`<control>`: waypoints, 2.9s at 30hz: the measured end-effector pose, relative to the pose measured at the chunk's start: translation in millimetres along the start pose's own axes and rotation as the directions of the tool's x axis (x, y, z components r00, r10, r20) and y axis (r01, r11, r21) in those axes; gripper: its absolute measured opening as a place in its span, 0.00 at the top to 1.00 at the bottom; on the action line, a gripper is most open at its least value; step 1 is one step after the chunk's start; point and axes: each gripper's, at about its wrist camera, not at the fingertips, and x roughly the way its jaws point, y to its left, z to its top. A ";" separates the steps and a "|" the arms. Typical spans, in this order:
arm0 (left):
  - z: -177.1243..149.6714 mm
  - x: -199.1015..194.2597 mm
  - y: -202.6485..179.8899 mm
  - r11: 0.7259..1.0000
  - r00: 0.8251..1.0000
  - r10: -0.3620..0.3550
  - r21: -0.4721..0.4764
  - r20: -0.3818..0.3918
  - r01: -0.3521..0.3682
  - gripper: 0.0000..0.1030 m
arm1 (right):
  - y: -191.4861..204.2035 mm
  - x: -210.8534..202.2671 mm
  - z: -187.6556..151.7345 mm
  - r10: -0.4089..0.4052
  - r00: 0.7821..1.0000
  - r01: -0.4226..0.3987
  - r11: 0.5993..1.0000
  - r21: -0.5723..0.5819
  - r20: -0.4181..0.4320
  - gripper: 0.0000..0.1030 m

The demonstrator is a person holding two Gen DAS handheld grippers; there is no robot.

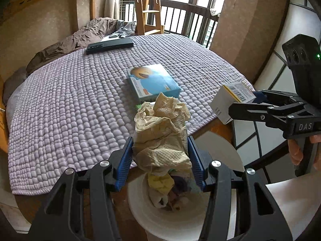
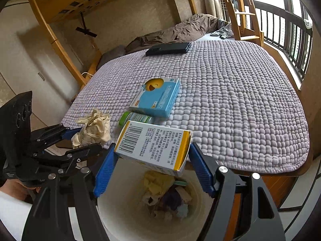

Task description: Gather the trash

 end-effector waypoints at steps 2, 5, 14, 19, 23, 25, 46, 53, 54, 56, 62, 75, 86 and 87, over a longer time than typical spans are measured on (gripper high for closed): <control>-2.3 1.1 -2.5 1.000 1.000 -0.013 0.000 -0.007 0.013 0.47 | 0.0 0.6 -1.8 0.005 1.000 -0.005 1.000 0.000 -0.006 0.31; -6.7 3.1 -7.6 1.000 1.000 -0.022 0.013 -0.018 0.022 0.47 | -0.4 1.2 -6.0 0.008 1.000 -0.008 1.000 0.001 -0.019 0.31; -14.8 10.4 -21.2 0.997 0.997 -0.050 0.057 -0.058 0.054 0.47 | -0.5 2.4 -15.7 0.021 0.998 -0.022 1.000 -0.003 -0.054 0.31; -19.1 14.5 -24.7 0.996 0.996 -0.052 0.069 -0.077 0.057 0.47 | -2.2 5.9 -20.7 0.030 0.997 -0.030 1.000 0.004 -0.073 0.31; -21.2 17.3 -26.2 0.996 0.995 -0.051 0.072 -0.082 0.057 0.47 | -1.1 8.6 -22.4 0.037 0.996 -0.038 0.999 0.000 -0.082 0.31; -22.7 18.5 -26.1 0.996 0.995 -0.051 0.073 -0.086 0.058 0.47 | -0.7 10.1 -23.3 0.039 0.996 -0.040 0.999 -0.003 -0.085 0.31; -37.9 33.6 -32.1 0.989 0.984 -0.080 0.107 -0.162 0.098 0.47 | 1.2 22.8 -29.1 0.054 0.991 -0.055 0.998 -0.006 -0.124 0.31; -42.1 40.4 -29.9 0.990 0.981 -0.078 0.100 -0.179 0.097 0.47 | 0.8 27.5 -33.3 0.055 0.988 -0.057 0.998 -0.011 -0.144 0.31; -42.7 40.9 -29.5 0.990 0.980 -0.078 0.098 -0.181 0.097 0.47 | 0.4 28.2 -33.5 0.054 0.988 -0.056 0.998 -0.012 -0.147 0.31; -43.4 42.0 -29.2 0.991 0.980 -0.078 0.095 -0.184 0.097 0.47 | -0.3 30.1 -34.4 0.051 0.987 -0.053 0.998 -0.014 -0.154 0.31; -46.8 48.6 -26.2 0.992 0.976 -0.072 0.091 -0.205 0.092 0.47 | -2.2 37.2 -39.0 0.041 0.984 -0.045 0.999 -0.021 -0.174 0.31; -54.6 74.5 -26.7 0.992 0.966 -0.037 0.106 -0.257 0.066 0.47 | -6.7 58.1 -55.0 0.016 0.974 -0.022 1.000 -0.022 -0.227 0.31; -61.2 91.8 -33.4 0.992 0.960 -0.022 0.111 -0.278 0.055 0.47 | -10.7 73.1 -69.9 -0.010 0.967 0.005 1.000 -0.021 -0.254 0.31; -61.5 93.7 -33.8 0.992 0.960 -0.020 0.111 -0.280 0.053 0.47 | -10.4 73.8 -72.1 -0.010 0.967 0.005 1.000 -0.021 -0.255 0.31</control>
